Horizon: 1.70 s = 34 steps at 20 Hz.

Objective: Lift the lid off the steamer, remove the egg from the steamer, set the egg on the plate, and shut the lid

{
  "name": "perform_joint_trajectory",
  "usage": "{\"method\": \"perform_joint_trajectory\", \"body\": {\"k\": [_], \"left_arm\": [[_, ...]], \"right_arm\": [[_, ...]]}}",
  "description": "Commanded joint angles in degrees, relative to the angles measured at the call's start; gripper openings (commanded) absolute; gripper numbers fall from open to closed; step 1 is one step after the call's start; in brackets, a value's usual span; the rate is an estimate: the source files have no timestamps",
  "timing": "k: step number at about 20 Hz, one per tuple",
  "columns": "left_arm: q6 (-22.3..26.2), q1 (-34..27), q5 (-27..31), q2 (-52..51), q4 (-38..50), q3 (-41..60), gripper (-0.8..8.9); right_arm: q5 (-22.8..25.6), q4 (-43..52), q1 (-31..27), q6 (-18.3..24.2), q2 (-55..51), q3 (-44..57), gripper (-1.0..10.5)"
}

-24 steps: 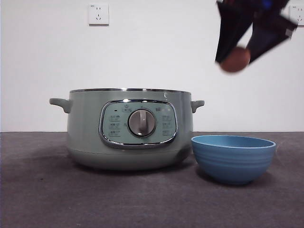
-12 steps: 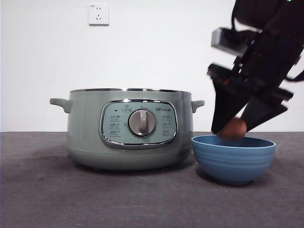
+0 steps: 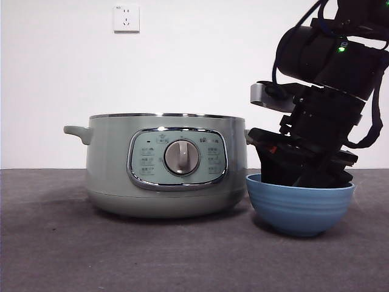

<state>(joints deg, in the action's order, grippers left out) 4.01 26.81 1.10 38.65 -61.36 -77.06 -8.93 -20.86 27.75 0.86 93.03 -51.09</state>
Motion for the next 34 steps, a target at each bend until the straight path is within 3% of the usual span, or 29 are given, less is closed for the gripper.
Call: {"method": "perform_joint_trajectory", "body": {"k": [1,2,5,7,13,20,27,34], "left_arm": [[0.5,0.1,0.0,-0.5,2.0,-1.1,-0.08],[0.5,0.1,0.0,-0.5,1.9,-1.1,-0.08],[0.6,0.1,0.0,-0.5,1.7,-1.1,-0.08],[0.6,0.1,0.0,-0.5,1.7,-1.1,-0.08],[0.5,0.1,-0.2,-0.5,2.2,-1.1,-0.08],[0.8,0.2,-7.5,5.4,9.3,-1.1,-0.08],[2.2,0.2,-12.0,20.6,22.2,-1.1,-0.08],[2.2,1.6,-12.2,35.4,35.0,-1.0,-0.08]], "right_arm": [[-0.1,0.0,0.2,-0.4,1.1,0.5,0.0],[-0.1,0.0,0.5,-0.4,1.1,0.5,0.4],[-0.1,0.0,1.4,-0.4,1.1,0.5,3.3],[-0.1,0.0,2.0,-0.4,0.6,0.3,3.9],[0.1,-0.1,2.0,-0.4,-7.4,0.2,3.9],[0.3,-5.2,2.0,-3.7,-30.8,0.2,3.9],[0.5,-11.6,2.0,-6.1,-52.1,0.2,3.8],[0.5,-14.7,2.0,-8.1,-61.2,0.2,3.8]]}}
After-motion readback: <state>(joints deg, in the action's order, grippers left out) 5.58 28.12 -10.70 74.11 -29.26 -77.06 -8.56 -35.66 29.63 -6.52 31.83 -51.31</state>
